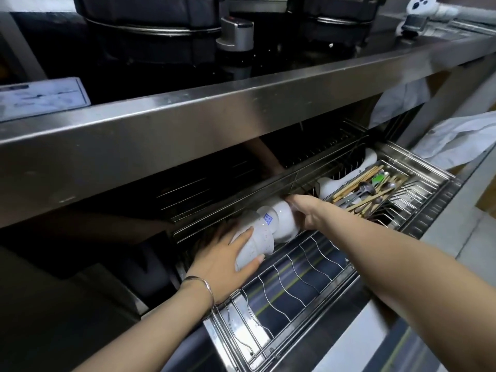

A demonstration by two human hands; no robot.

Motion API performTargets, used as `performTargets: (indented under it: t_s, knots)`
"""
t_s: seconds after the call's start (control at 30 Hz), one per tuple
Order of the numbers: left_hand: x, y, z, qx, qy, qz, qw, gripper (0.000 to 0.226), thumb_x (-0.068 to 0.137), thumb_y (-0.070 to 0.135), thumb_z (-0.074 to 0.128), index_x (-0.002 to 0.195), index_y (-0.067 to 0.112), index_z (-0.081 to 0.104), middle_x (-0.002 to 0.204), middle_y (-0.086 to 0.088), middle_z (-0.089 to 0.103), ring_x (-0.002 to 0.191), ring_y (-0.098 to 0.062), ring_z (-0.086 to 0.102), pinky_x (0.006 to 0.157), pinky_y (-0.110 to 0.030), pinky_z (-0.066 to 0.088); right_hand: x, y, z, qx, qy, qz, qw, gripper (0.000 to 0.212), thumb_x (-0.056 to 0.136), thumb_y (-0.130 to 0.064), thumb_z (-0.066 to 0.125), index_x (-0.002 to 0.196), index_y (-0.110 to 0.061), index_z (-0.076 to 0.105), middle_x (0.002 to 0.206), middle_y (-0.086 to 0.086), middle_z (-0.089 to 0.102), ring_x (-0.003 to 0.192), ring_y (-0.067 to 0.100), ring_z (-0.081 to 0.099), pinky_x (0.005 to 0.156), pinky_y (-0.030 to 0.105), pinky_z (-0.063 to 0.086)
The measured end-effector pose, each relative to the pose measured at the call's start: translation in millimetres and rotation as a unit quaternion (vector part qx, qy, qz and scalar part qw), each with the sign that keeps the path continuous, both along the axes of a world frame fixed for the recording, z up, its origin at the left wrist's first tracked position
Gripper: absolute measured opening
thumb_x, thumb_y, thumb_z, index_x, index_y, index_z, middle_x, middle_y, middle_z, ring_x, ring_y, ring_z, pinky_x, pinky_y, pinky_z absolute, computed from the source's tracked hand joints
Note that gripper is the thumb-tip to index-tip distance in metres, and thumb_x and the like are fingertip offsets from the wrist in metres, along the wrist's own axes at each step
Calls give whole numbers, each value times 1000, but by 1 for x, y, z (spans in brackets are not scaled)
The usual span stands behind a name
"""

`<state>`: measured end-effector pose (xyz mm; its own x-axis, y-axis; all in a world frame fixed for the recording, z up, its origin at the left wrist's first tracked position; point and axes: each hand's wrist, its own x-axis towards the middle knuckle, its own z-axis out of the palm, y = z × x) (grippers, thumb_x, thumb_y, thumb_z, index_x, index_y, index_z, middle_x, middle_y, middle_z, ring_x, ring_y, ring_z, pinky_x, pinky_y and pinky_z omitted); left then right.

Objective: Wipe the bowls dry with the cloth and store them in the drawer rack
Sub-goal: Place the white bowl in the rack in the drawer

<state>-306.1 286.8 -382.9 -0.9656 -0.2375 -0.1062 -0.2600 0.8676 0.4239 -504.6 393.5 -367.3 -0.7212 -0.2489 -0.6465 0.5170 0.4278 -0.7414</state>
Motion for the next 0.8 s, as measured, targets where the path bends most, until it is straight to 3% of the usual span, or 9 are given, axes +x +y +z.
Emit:
performTargets:
  t_s: [0.13,0.3,0.4,0.47,0.57,0.73,0.8]
  knots:
    - [1,0,3,-5,0,1,1000,65,89,65,38,147,44,18,155,11,23,141,-16,22,106,-23,25,1,-1,-1,5,-13,13,1000,27,97,-19,48,74,-8,57,46,2,63,64,22,58,60,33,49]
    - [1,1,3,-9,1,0,1000,62,91,63,38,147,44,19,155,11,24,142,-17,20,109,-27,24,5,-4,-6,23,-16,30,999,26,96,-29,51,87,-6,58,78,9,63,66,23,59,60,33,50]
    - [1,1,2,-2,-2,3,1000,61,91,61,38,147,44,20,155,11,24,144,-17,16,111,-29,21,7,-6,-11,29,2,33,999,24,94,-29,57,88,-5,57,82,9,63,65,22,59,59,32,48]
    - [1,0,1,-3,0,3,1000,58,93,59,35,147,45,19,156,11,21,145,-15,11,114,-31,17,9,-7,-11,26,6,41,999,27,94,-28,57,94,-1,59,94,12,64,74,26,62,65,36,50]
    - [2,-1,0,-5,4,1,1000,53,96,57,30,147,46,18,156,12,20,146,-14,7,114,-32,15,10,-9,-12,31,19,49,998,40,94,-28,57,119,3,56,117,19,63,106,33,62,80,41,48]
    - [1,0,1,7,3,5,1000,54,96,56,33,147,45,20,156,10,22,146,-15,9,114,-32,17,17,-11,-10,70,38,142,987,52,93,-41,54,123,1,53,123,20,59,109,35,59,85,47,49]
    - [1,0,0,10,1,6,1000,55,95,56,34,147,45,20,156,10,24,145,-16,14,114,-31,21,19,-11,-9,92,53,170,980,61,89,-47,58,125,1,52,127,18,57,117,36,55,95,48,46]
